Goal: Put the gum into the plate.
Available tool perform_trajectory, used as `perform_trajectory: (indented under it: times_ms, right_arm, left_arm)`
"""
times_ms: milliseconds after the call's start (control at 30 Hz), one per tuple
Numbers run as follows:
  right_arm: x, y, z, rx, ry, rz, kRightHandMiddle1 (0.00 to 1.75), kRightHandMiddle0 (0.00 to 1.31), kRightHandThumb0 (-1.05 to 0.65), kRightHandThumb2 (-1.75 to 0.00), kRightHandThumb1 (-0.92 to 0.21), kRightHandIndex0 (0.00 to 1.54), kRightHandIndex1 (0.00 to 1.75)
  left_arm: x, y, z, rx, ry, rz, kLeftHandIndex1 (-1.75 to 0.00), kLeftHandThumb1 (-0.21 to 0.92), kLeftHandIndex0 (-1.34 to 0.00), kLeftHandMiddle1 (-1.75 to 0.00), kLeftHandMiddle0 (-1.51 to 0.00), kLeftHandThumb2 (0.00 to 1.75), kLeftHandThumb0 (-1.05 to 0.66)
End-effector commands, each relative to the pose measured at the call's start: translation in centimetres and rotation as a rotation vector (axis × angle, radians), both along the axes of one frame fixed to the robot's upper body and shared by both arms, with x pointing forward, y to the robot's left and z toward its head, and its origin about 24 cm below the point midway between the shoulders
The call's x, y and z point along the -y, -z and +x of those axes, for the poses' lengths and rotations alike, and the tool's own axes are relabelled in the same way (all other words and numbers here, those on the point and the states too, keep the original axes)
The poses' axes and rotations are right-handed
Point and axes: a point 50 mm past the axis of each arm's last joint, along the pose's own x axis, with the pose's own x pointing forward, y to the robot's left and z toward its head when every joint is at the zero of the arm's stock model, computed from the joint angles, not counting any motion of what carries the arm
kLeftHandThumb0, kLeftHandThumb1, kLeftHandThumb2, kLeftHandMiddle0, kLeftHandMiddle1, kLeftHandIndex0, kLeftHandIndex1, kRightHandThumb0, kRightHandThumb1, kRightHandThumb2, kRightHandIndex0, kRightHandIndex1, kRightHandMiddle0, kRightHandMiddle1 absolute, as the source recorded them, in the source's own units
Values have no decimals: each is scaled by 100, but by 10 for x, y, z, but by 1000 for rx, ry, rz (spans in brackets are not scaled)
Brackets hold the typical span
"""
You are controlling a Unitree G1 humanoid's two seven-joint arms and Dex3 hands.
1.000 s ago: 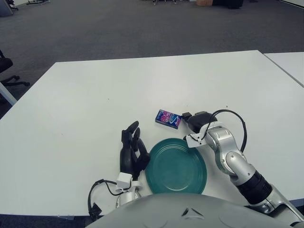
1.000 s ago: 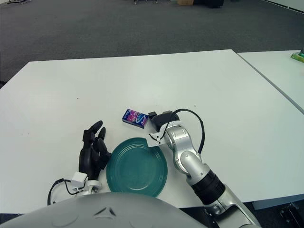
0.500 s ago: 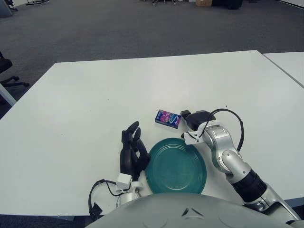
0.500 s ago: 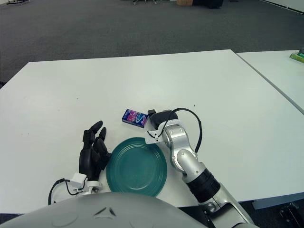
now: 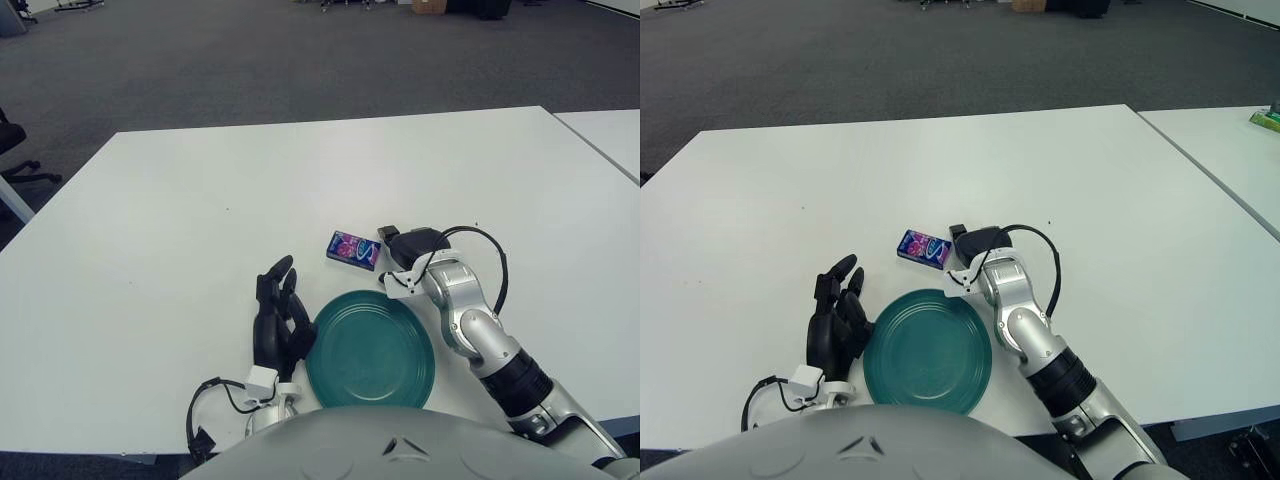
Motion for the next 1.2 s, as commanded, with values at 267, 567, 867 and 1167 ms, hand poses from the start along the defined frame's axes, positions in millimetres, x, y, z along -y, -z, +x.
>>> perform_trajectory:
  times_ms: [267,567,867,1167]
  right_arm:
    - [-1,10,10,-25,16,-2,23,0,-92,-76,-92,40,6]
    - [-15,10,8,-31,8,-2,25,0,-94,-76,-92,38,5]
    - [-20,2,8,-46,10,-1,17,0,-94,-80,-92,32,2]
    - [-26,2,9,-36,-5,7,18,0,-94,-83,-92,31,2]
  left_arm:
    - [25,-6,8,-8,-11,-89,-93,92,-9,-14,-41,96,-80]
    - [30,-5,12,-2,-25,-121,-96,92,-14,-15,-41,96,-81]
    - [32,-3,13,7,-35,-127,-98,92,-14,-16,-41,94,-82]
    - [32,-2,15,-3,-74,-137,-98,92,-11,-16,-38,94,-84]
